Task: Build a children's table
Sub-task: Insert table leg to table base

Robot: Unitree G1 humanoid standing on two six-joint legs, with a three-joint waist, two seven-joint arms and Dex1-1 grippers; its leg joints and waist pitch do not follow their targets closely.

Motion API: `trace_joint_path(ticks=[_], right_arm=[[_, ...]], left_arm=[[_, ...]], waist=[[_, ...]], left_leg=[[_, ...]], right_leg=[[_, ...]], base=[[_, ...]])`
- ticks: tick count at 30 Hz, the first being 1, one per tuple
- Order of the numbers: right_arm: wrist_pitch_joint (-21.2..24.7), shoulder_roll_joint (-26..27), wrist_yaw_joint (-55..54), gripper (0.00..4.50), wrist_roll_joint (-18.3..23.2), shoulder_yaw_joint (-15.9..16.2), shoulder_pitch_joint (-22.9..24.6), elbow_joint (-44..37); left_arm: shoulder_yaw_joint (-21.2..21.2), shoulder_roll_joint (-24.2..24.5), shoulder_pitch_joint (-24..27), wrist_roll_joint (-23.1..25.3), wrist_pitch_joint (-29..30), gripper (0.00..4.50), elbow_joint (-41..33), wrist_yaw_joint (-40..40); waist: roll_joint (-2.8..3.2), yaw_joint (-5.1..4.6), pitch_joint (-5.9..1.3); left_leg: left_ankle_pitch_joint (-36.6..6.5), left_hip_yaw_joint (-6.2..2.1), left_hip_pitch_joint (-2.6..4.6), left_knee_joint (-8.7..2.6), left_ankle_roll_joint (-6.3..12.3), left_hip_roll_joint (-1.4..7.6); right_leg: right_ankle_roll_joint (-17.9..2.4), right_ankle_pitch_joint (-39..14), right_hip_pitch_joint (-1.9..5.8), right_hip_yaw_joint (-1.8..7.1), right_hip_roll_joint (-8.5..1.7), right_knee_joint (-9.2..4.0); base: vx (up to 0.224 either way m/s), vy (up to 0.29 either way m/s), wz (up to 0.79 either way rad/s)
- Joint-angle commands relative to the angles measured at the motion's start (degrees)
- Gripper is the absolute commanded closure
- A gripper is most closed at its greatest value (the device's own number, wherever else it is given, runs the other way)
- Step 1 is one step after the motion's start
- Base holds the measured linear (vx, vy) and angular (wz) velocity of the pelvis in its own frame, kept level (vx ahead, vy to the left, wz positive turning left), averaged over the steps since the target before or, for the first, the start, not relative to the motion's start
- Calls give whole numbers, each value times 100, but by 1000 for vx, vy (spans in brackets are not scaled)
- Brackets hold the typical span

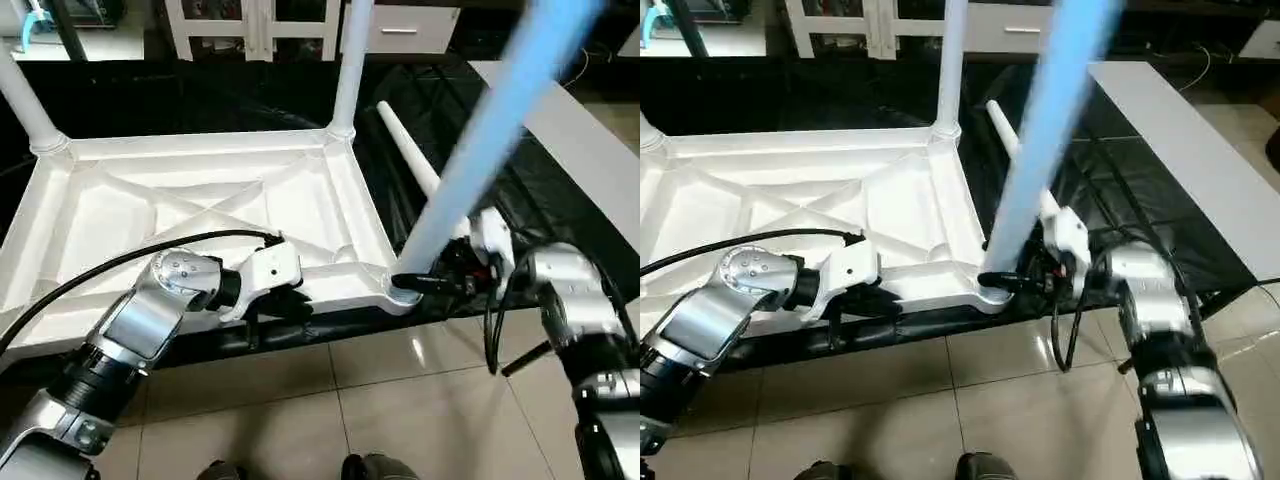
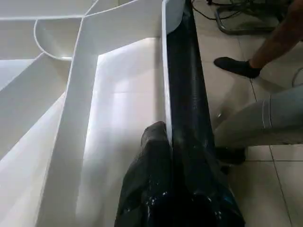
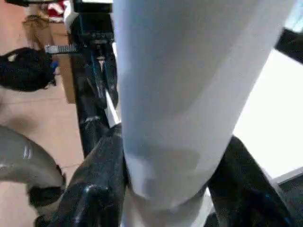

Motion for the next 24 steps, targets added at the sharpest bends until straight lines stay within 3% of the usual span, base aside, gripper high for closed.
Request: trace_joint_path(ticks=[1,8,13,14,20,24], right_arm=[[21,61,230,261,-115,288,318,-4],[234,28,301,261,-186,340,405,107],[248,72,217,262,-169,285,388,156],[233,72,213,262,-173,290,404,155],[336,257,-381,262,-166,172,499,218],[561,416,-949,262,-124,16,511,270]], left_arm=[[-220,-70,21,251,70,450,273,195],[-229,-82,-17,244,49,450,307,153],[-202,-91,4,245,63,450,284,181],[-199,-89,12,245,70,450,274,188],[-166,-77,69,223,204,450,209,254],[-130,-108,62,224,367,450,204,347]], waist=[[49,-74,-317],[62,-68,-303],[43,-75,-281],[17,-82,-278],[28,-86,-249],[28,-159,-216]], left_leg=[[-868,22,103,-389,583,65],[-842,21,114,-418,602,78],[-1028,9,119,-445,515,83],[-1032,9,112,-448,495,81],[-1110,-1,107,-475,430,81],[-1531,-26,125,-511,261,74]], right_leg=[[-1551,-772,270,233,-274,-434],[-1593,-617,265,219,-271,-438],[-1507,-974,273,222,-295,-483],[-1472,-1017,276,224,-296,-491],[-1349,-1321,260,231,-311,-527],[-1160,-2014,222,230,-313,-609]], base=[[0,0,0],[0,0,0],[0,0,0],[0,0,0],[0,0,0],[0,0,0]])
